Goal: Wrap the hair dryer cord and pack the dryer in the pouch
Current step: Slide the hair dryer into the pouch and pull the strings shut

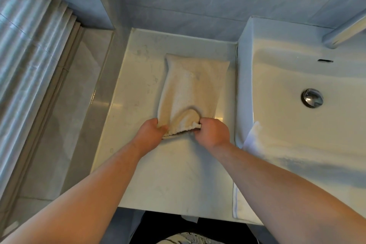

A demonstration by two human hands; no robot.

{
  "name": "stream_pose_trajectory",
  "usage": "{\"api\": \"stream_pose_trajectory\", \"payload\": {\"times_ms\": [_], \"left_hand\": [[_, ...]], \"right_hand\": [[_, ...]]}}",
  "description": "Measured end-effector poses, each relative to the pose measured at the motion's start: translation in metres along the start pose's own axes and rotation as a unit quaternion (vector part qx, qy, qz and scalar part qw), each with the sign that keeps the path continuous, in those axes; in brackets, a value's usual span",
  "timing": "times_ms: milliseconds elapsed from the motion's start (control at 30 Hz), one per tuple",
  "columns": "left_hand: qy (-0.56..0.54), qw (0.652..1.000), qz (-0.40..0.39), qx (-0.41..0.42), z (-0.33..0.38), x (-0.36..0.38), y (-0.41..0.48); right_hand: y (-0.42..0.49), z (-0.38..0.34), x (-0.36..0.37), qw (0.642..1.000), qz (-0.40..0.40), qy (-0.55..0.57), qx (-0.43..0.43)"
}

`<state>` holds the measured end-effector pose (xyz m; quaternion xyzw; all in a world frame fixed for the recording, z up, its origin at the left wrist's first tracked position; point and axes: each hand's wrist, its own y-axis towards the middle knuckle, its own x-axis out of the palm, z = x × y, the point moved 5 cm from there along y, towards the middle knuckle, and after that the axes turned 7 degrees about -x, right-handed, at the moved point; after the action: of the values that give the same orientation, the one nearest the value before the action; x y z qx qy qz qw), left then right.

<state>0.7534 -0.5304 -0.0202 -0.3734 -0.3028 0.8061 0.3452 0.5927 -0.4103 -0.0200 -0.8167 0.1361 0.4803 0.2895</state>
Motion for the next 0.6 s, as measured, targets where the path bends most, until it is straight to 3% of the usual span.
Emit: {"api": "stream_pose_trajectory", "payload": {"times_ms": [200, 367, 600], "left_hand": [[0.075, 0.997, 0.001, 0.021, 0.009, -0.006, 0.001], [0.069, 0.997, 0.003, 0.035, 0.015, -0.013, 0.006], [-0.009, 1.0, 0.007, 0.027, -0.003, -0.024, 0.005]], "right_hand": [[0.005, 0.001, -0.003, 0.999, 0.011, 0.014, 0.034], [0.017, -0.001, -0.007, 0.998, 0.018, 0.024, 0.049], [-0.001, 0.009, 0.007, 0.975, 0.011, 0.216, 0.056]]}}
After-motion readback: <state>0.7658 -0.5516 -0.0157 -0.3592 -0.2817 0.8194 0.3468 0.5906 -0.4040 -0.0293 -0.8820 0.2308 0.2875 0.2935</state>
